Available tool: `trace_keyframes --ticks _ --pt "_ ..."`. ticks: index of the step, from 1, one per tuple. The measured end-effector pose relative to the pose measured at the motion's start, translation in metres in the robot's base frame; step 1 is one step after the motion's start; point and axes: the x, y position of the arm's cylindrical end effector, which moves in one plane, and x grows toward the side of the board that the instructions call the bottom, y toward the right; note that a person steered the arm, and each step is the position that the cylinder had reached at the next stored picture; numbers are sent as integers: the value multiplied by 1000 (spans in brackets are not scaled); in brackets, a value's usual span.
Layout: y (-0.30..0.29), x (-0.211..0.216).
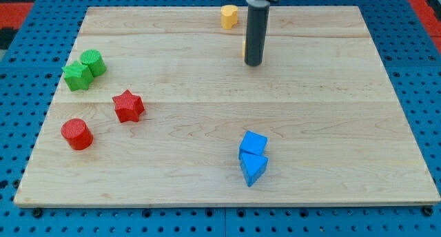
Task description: Move the yellow hexagon bottom to the yellow heart
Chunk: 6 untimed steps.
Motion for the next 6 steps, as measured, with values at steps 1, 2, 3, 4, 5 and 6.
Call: trace_keyframes --ticks 1,2,3,4,5,6 --pt "21 15" --pt "14 7" --pt "2 -17" --pt "14 -34" --pt "43 -26" --pt "26 -55"
